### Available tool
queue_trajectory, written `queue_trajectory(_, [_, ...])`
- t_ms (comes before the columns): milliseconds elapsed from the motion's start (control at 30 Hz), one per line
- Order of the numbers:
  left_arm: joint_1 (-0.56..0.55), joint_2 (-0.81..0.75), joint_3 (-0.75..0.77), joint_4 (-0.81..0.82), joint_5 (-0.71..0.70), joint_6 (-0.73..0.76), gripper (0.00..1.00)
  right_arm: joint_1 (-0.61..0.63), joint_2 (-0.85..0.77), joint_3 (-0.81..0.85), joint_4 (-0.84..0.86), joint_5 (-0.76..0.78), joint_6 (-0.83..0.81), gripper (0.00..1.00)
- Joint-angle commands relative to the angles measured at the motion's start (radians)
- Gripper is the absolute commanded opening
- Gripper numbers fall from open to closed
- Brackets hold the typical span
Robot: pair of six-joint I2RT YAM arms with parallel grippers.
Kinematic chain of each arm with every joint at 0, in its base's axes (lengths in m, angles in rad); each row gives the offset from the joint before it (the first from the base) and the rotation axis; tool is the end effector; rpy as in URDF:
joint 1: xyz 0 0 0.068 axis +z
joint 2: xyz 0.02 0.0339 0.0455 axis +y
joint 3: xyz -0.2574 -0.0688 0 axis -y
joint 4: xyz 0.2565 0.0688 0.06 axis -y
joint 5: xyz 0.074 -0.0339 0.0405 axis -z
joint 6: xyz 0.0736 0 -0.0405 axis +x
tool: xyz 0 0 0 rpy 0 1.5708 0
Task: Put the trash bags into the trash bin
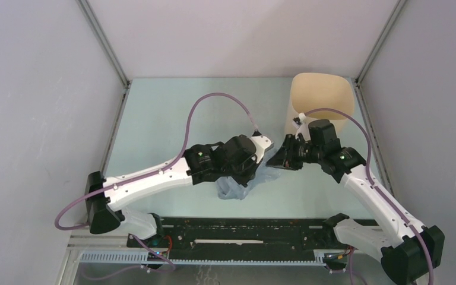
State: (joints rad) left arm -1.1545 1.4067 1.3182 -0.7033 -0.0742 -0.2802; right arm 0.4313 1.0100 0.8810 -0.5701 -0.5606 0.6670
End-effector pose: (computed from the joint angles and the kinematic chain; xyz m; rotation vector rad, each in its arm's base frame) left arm 0.1434 -0.3109 0.2996 1.0008 2.2296 -0.5910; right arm 0.2103 0.1399 0.2702 -0.0376 2.4368 1.1803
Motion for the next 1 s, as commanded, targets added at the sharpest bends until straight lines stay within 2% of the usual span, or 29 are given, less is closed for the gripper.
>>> queue_trajectory(0, [-0.002,-0.006,0.037,-0.017,-0.046,-0.026,0.25,-0.034,-0.031,0.024,0.016,0.014,-0.033,0.12])
queue_trajectory(33, [-0.002,-0.013,0.024,-0.02,-0.046,-0.046,0.37,-0.038,-0.033,0.028,0.009,0.024,-0.028,0.0])
queue_trajectory(100, [-0.002,-0.035,-0.009,-0.021,-0.036,-0.095,0.6,-0.037,-0.032,0.033,0.002,0.023,-0.006,0.0])
queue_trajectory(300, [-0.045,-0.077,-0.091,-0.024,-0.017,-0.285,0.9,-0.023,-0.044,0.032,0.035,0.006,0.103,0.0])
queue_trajectory(467, [-0.088,-0.048,-0.137,0.0,-0.022,-0.403,0.93,-0.023,-0.079,0.033,0.03,0.036,0.115,0.0])
queue_trajectory(567, [-0.072,-0.102,-0.183,0.073,-0.011,-0.499,0.95,-0.024,-0.096,0.033,0.001,0.059,0.099,0.0])
queue_trajectory(667, [-0.013,-0.199,-0.285,0.193,0.057,-0.641,0.92,-0.025,-0.125,0.026,0.016,0.092,0.128,0.0])
queue_trajectory(800, [0.08,-0.284,-0.409,0.331,0.147,-0.791,0.9,-0.012,-0.15,0.016,0.119,0.121,0.201,0.0])
queue_trajectory(967, [0.183,-0.322,-0.585,0.601,0.27,-1.006,1.0,0.005,-0.166,0.016,0.179,0.182,0.247,0.0])
